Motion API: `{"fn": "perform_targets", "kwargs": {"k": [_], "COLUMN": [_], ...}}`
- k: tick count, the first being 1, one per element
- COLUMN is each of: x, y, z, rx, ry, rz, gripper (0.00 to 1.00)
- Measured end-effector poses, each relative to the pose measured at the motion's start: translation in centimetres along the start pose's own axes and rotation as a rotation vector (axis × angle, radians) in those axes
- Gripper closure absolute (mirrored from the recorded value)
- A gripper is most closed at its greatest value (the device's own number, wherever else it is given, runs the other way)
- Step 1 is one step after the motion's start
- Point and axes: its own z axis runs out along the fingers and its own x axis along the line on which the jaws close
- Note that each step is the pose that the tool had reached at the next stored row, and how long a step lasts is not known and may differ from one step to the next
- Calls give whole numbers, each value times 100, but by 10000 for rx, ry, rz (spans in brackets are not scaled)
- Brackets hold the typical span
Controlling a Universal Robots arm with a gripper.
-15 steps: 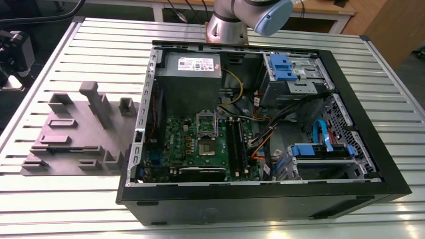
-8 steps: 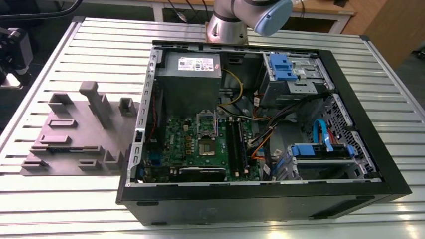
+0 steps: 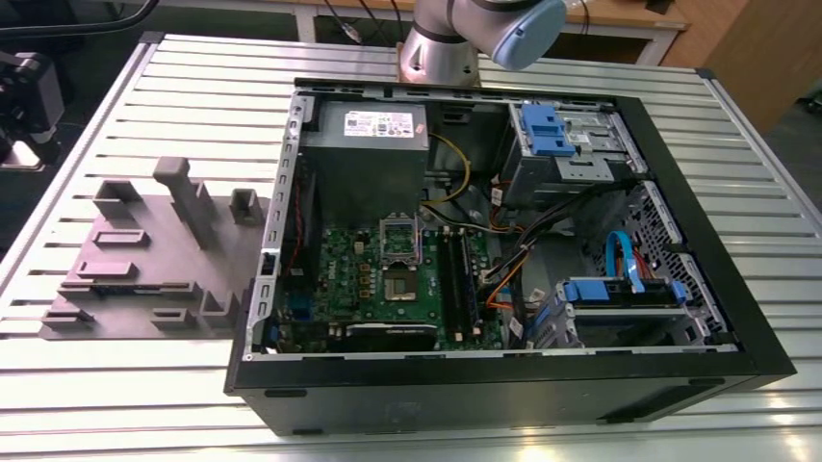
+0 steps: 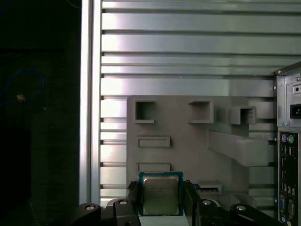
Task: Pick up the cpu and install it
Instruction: 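Pick up the cpu and move it towards the insertion slot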
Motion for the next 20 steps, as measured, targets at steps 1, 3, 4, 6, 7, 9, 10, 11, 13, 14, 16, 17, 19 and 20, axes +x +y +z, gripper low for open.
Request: {"fn": "perform_targets", "kwargs": {"k": [1,3,4,6,7,9,10,11,13,14,16,17,19,20], "x": [-4,-15,-21,-35,-43,-63,-72,-82,-104,-115,-148,-160,-183,-194], "y": [0,0,0,0,0,0,1,1,1,1,2,2,2,2], "z": [1,0,1,2,2,2,2,2,3,3,4,4,3,4], "rx": [-1,0,0,-1,0,0,-1,-1,-1,-1,-1,-1,0,-1], "ry": [-1,0,-1,-2,-1,-2,-2,-2,-2,-2,-2,-2,-1,-1], "rz": [1,0,1,1,1,1,1,1,1,1,1,1,1,1], "gripper": [53,53,53,53,53,53,53,53,53,53,53,53,53,53]}}
